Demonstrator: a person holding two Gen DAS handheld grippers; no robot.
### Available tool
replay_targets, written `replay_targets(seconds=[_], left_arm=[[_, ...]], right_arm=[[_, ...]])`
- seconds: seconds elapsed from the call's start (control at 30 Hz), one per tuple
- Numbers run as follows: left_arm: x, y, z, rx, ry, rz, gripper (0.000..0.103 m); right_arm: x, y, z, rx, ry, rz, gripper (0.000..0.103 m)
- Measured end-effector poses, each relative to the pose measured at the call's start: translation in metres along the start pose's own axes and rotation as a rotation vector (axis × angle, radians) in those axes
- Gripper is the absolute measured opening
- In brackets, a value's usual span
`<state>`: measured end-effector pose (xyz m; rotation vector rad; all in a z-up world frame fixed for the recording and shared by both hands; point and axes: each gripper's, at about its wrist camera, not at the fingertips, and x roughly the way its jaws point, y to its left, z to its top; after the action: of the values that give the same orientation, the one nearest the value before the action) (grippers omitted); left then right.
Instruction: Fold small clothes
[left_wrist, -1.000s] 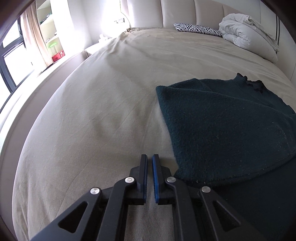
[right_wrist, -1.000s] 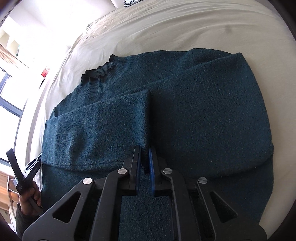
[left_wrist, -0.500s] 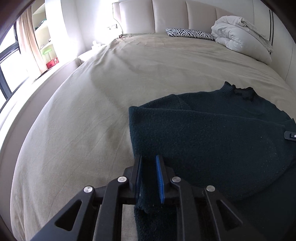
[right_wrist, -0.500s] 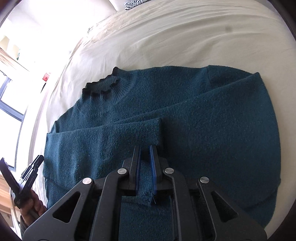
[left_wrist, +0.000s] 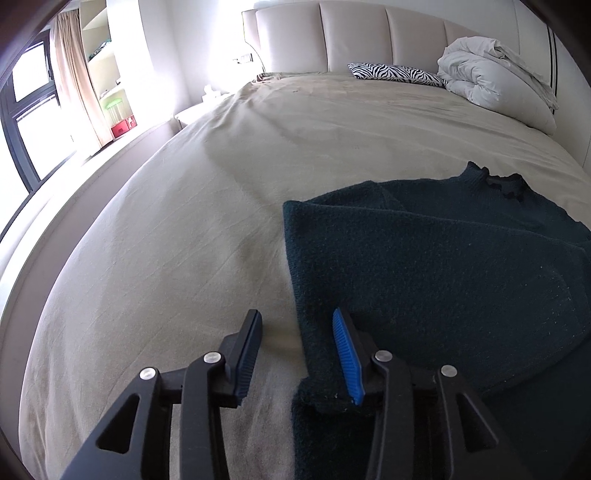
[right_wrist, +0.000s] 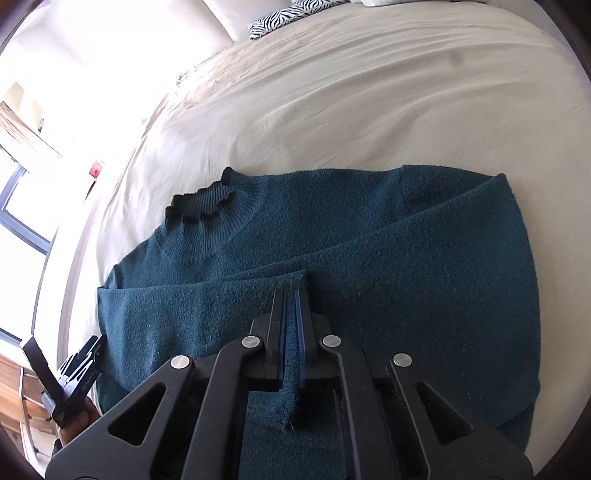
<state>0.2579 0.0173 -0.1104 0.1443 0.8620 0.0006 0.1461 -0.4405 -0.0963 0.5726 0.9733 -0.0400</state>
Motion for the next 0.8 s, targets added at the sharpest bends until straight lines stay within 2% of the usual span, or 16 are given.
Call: replay_targets(seconds=[0.07, 0.1, 0.13, 0.2, 0.23, 0.27, 0.3, 0.33, 0.53, 0.63, 0.8], left_arm=[[0.000, -0.001, 0.000, 0.000, 0.000, 0.000, 0.044], [0.000, -0.001, 0.000, 0.001, 0.000, 0.002, 0.044], [0.000, -0.002, -0.001, 0.002, 0.000, 0.003, 0.044], [-0.001, -0.002, -0.001, 0.003, 0.000, 0.004, 0.044], [0.000, -0.002, -0.001, 0.002, 0.000, 0.003, 0.044], [-0.001, -0.002, -0.002, 0.002, 0.000, 0.003, 0.044], [-0.001, -0.002, -0.001, 0.003, 0.000, 0.004, 0.044], [0.000, -0.002, -0.001, 0.002, 0.000, 0.003, 0.044], [0.000, -0.001, -0.001, 0.002, -0.002, 0.003, 0.045], [0.001, 0.001, -0.002, -0.004, -0.002, -0.001, 0.046], [0.001, 0.006, 0.000, -0.023, 0.002, -0.001, 0.053]], right_arm=[[-0.005, -0.001, -0.003, 0.002, -0.004, 0.004, 0.050], [-0.005, -0.001, -0.004, 0.011, 0.004, 0.016, 0.055], [-0.003, -0.001, -0.005, 0.012, 0.014, 0.023, 0.055], [0.006, 0.002, -0.006, -0.008, 0.047, 0.014, 0.050], [0.011, 0.004, -0.007, -0.025, 0.062, 0.009, 0.029], [0.016, 0.007, -0.009, -0.047, 0.082, -0.010, 0.014], [0.018, 0.010, -0.011, -0.061, 0.085, -0.033, 0.014], [0.018, 0.012, -0.011, -0.070, 0.078, -0.037, 0.007], [0.008, 0.019, 0.001, -0.073, 0.016, -0.039, 0.006], [0.025, 0.015, 0.000, -0.065, 0.089, -0.057, 0.006], [0.027, -0.006, -0.005, 0.035, 0.059, 0.031, 0.007]])
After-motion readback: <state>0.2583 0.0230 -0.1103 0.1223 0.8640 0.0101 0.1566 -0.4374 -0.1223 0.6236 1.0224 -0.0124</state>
